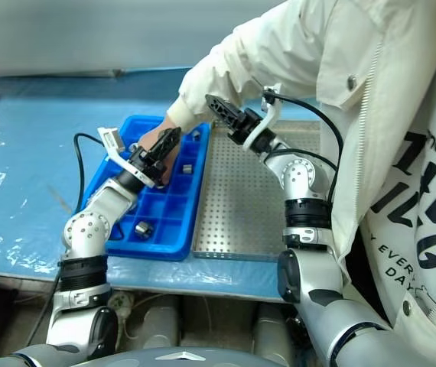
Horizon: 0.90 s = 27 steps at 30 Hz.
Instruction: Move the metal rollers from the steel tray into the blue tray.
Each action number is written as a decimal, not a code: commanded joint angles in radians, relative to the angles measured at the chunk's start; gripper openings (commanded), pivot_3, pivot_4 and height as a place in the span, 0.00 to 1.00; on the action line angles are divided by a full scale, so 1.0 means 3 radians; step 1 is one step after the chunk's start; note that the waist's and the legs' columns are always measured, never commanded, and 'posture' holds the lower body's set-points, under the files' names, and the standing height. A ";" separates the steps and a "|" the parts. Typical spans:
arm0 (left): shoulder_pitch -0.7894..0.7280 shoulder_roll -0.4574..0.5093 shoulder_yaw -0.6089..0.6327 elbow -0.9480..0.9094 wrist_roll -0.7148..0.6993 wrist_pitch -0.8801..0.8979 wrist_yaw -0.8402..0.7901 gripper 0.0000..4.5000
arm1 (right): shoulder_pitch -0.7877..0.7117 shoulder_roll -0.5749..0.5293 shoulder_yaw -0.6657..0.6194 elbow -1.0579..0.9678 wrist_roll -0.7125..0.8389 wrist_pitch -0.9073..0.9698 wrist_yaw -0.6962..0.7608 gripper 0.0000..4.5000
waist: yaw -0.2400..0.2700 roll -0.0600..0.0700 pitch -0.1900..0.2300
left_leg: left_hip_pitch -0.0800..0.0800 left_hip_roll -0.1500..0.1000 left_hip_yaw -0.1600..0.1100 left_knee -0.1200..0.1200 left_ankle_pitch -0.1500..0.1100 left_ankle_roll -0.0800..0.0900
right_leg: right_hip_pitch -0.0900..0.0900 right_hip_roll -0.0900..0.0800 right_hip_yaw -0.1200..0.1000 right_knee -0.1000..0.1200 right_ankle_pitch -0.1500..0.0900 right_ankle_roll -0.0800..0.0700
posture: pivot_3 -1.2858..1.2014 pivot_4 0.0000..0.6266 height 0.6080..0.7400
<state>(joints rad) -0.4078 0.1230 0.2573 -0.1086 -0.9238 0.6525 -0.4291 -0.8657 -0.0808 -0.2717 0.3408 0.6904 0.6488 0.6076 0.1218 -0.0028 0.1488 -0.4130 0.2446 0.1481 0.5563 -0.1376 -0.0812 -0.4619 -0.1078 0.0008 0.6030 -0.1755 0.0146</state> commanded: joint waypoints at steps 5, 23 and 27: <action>0.0370 0.0441 -0.0230 -0.0462 0.0182 0.0020 -0.0281 0.30 | 0.0004 -0.0039 0.0167 -0.0134 -0.0074 -0.0157 0.0121 0.60 | -0.0001 0.0000 0.0000 | 0.0000 0.0000 0.0000 -0.0003 0.0001 -0.0001 | -0.0002 0.0000 0.0000 0.0000 -0.0002 -0.0001 | 0.59 0.24 1.00; 0.0794 0.1074 -0.0908 -0.0491 0.1426 -0.0456 -0.0618 0.30 | 0.0054 -0.0031 0.0373 -0.0055 -0.0264 -0.0320 0.0287 0.60 | 0.0007 0.0000 0.0000 | 0.0019 -0.0001 0.0001 -0.0031 0.0008 -0.0013 | 0.0003 0.0001 -0.0002 0.0006 -0.0014 -0.0010 | 0.60 0.24 1.00; 0.0809 0.1119 -0.0942 -0.0412 0.1553 -0.0493 -0.0676 0.46 | 0.0081 -0.0049 0.0377 -0.0086 -0.0286 -0.0326 0.0284 0.60 | 0.0007 0.0000 0.0000 | 0.0021 -0.0001 0.0002 -0.0033 0.0009 -0.0014 | 0.0003 0.0001 -0.0001 0.0008 -0.0015 -0.0011 | 0.60 0.24 1.00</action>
<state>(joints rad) -0.1704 0.4396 -0.0286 -0.2376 -0.4779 0.5269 -0.6153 -0.8406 -0.0885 -0.1611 0.3432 0.6019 0.5712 0.6831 0.1238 -0.0027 0.1488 -0.4063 0.2444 0.1486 0.5464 -0.1349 -0.0853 -0.4607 -0.1074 0.0004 0.6053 -0.1800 0.0113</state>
